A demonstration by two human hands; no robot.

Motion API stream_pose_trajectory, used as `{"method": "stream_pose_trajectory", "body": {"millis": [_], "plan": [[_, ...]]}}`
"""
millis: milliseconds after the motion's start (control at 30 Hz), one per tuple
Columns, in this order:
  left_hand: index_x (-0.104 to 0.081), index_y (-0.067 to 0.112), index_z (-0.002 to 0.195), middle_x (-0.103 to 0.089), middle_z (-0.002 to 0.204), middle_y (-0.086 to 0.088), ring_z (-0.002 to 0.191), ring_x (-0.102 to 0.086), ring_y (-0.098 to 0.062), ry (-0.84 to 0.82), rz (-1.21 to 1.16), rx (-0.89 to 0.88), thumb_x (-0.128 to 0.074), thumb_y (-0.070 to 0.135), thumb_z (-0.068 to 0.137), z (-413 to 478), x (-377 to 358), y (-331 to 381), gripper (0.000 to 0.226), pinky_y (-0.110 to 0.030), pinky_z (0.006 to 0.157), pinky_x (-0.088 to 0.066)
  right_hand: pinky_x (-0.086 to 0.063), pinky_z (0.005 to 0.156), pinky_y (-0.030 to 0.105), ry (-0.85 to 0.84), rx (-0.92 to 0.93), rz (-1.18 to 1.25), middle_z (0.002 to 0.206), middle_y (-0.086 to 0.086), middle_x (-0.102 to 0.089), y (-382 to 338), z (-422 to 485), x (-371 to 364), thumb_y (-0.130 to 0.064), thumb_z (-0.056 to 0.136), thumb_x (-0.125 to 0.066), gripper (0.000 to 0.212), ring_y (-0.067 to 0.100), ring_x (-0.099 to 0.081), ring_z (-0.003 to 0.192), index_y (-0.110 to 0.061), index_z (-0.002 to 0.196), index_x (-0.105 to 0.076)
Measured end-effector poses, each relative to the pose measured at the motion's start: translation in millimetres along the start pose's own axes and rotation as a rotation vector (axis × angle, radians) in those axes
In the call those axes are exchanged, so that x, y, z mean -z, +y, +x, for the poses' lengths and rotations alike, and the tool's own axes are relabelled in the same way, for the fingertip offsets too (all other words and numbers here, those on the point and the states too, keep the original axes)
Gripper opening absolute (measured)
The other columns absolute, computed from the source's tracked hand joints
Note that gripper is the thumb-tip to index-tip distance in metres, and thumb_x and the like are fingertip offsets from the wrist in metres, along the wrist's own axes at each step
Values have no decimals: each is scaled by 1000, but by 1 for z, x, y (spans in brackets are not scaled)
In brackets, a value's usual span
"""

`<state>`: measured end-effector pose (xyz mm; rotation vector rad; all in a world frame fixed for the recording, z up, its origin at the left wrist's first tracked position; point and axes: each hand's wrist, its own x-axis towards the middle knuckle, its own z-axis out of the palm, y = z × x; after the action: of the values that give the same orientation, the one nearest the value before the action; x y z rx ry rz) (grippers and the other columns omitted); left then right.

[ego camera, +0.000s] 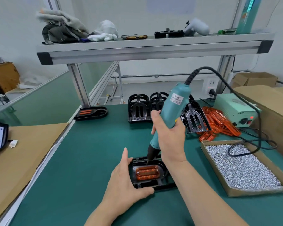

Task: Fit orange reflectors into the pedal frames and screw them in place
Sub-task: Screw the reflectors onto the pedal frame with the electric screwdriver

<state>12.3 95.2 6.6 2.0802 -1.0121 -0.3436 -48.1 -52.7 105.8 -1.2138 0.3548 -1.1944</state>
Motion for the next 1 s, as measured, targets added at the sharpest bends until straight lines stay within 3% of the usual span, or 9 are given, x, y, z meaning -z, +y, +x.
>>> {"method": "stream_pose_trajectory", "body": {"millis": [200, 467, 667, 733, 800, 867, 1000], "plan": [[22, 47, 149, -32, 140, 33, 137, -32, -2, 10, -5, -1, -78, 72, 49, 0, -3, -5, 143, -22, 108, -30, -48, 50, 21, 270, -97, 53, 59, -9, -56, -7, 28, 49, -35, 95, -68, 22, 8, -52, 49, -20, 101, -54], [29, 58, 139, -32, 144, 31, 137, -33, -3, 15, 9, -6, -78, 74, 48, 0, -3, -6, 141, -24, 107, -32, -55, 60, 28, 557, -279, 101, 85, 8, -60, 0, 52, 128, -34, 104, -50, 43, 15, -61, 66, -6, 135, -43], [25, 53, 145, -31, 142, 32, 138, -34, -4, 14, -1, -2, -79, 72, 48, -1, -2, -4, 143, -26, 109, -33, -58, 70, 36, 616, -411, 53, 90, 14, -63, 5, 59, 165, -30, 103, -52, 31, 19, -64, 67, -5, 121, -46], [23, 51, 147, -32, 143, 31, 138, -34, -5, 11, -7, 0, -79, 71, 48, -1, -1, -3, 144, -28, 110, -33, -57, 72, 38, 634, -450, -14, 96, 16, -63, 6, 59, 173, -26, 102, -54, 31, 21, -64, 71, -4, 123, -47], [22, 49, 149, -33, 144, 29, 139, -35, -6, 5, -10, 0, -79, 71, 47, -1, 0, -1, 144, -30, 111, -34, -57, 84, 45, 652, -485, -114, 103, 14, -63, 9, 56, 179, -24, 99, -60, 39, 23, -64, 76, -3, 129, -47], [21, 47, 150, -33, 144, 30, 139, -36, -6, -3, -19, 3, -79, 70, 47, 0, 0, 1, 145, -32, 112, -36, -54, 89, 49, 646, -508, -193, 94, 7, -61, 11, 53, 182, -24, 97, -64, 39, 19, -60, 71, -5, 126, -47], [21, 47, 150, -32, 140, 32, 137, -36, -5, -8, -18, 7, -80, 68, 47, -1, 1, 3, 145, -31, 111, -35, -57, 80, 45, 593, -490, -257, 95, 9, -62, 12, 48, 186, -19, 98, -63, 25, 17, -60, 70, -4, 112, -48]]}}
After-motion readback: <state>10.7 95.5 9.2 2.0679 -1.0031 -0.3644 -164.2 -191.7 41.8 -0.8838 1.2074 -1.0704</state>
